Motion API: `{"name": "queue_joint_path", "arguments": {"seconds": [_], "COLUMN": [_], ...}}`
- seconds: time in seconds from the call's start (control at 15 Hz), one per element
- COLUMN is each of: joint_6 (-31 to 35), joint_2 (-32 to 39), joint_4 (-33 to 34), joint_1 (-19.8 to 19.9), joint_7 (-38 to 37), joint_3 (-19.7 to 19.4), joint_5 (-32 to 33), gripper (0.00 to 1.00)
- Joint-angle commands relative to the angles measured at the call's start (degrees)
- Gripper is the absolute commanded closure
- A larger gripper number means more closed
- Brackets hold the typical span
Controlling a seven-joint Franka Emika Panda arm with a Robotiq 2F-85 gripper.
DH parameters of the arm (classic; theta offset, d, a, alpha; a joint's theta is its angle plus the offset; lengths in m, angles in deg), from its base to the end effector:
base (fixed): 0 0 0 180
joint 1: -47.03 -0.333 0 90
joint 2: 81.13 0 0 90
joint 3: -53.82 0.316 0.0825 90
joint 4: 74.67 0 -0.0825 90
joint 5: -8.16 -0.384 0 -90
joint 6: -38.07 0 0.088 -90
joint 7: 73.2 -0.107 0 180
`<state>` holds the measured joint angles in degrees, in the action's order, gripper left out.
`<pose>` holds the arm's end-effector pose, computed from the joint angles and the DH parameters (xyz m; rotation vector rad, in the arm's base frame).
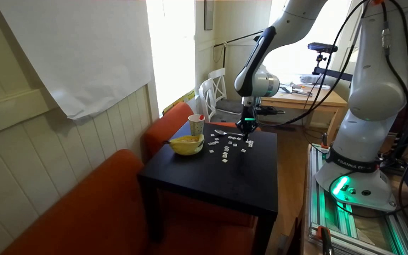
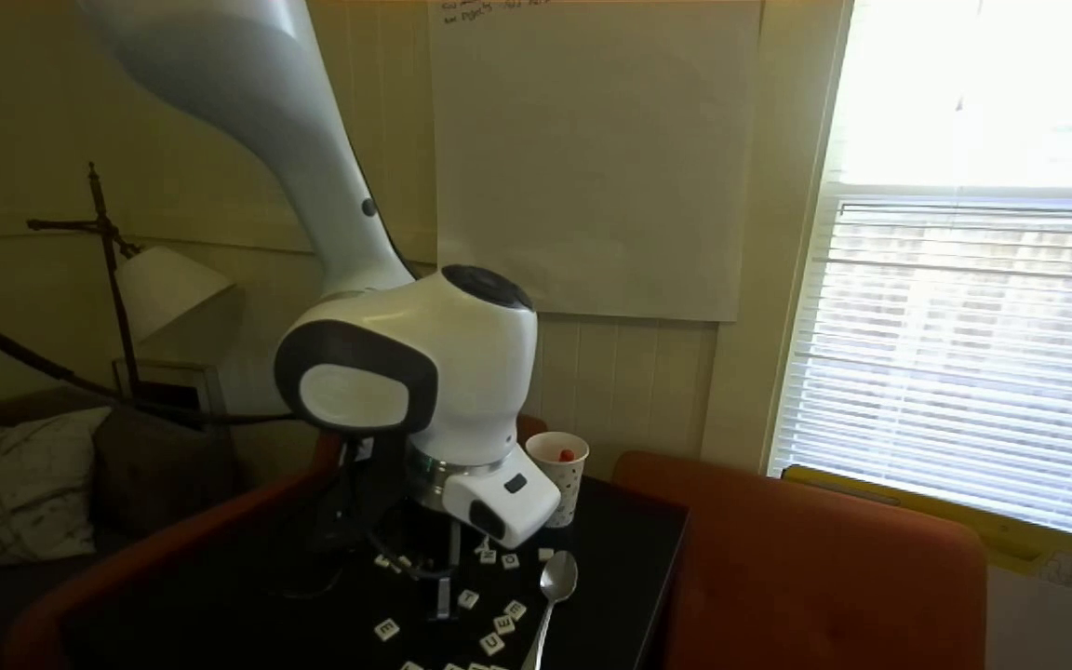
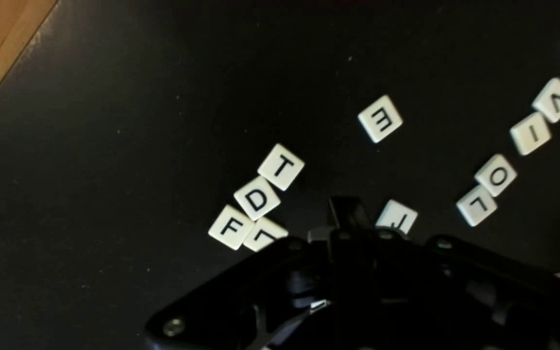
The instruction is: Move three letters and place them next to the spoon
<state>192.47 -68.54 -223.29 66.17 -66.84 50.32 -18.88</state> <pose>0.3836 -0.1780 0.1690 -2.7626 1.0430 0.1006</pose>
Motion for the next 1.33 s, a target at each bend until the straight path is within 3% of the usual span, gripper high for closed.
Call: {"name": "queue_joint_path", "arguments": {"seconds": [0.0, 0.4, 1.27], "joint_6": [-8.02, -12.78, -1.4], "joint_2": [-4.47, -2.38, 3.79], "joint_4": [-1.62, -1.28, -0.59], "joint_1": [-0.04, -1.99, -2.41], "joint_7": [5.91, 9.88, 16.83], "joint_3": [-0.33, -1.33, 3.09], "joint_5": [-1.8, -1.2, -7.28], "gripper": [0.98, 0.98, 0.99]}}
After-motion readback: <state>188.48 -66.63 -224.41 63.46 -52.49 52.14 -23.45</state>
